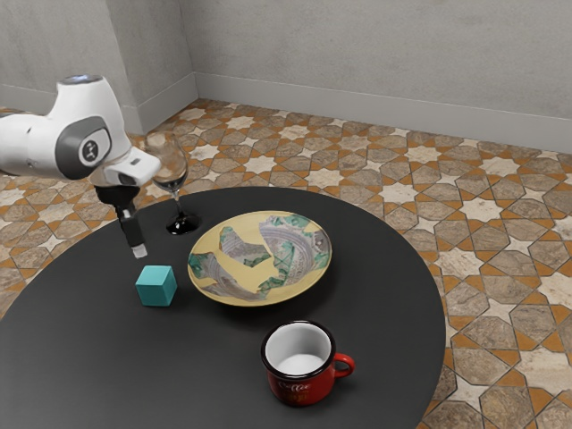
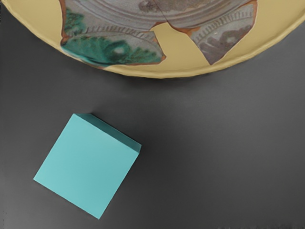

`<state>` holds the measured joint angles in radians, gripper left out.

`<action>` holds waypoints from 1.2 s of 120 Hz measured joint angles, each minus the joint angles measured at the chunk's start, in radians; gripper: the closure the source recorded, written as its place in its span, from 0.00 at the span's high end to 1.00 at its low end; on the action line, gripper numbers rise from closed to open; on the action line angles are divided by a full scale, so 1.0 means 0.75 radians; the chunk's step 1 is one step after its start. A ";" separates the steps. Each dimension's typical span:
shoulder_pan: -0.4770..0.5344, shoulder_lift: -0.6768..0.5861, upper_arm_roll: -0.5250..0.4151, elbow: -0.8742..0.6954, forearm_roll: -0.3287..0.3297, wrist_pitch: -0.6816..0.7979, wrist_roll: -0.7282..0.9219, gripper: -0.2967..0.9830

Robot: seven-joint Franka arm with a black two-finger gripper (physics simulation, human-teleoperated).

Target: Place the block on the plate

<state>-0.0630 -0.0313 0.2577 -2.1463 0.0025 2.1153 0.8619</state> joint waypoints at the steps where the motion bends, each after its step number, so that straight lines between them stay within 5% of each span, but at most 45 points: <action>1: 0.004 0.003 0.000 -0.002 0.000 0.009 0.015 0.77; 25: 0.077 0.118 -0.007 -0.014 -0.003 0.139 0.303 0.77; 54: 0.000 0.232 -0.006 0.018 -0.014 0.197 0.518 0.77; 136: 0.041 0.542 -0.006 0.122 -0.041 0.285 0.769 0.77; 144: 0.041 0.548 -0.006 0.123 -0.046 0.289 0.781 0.69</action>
<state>-0.0321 0.3795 0.2531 -2.0543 -0.0323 2.3322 1.4480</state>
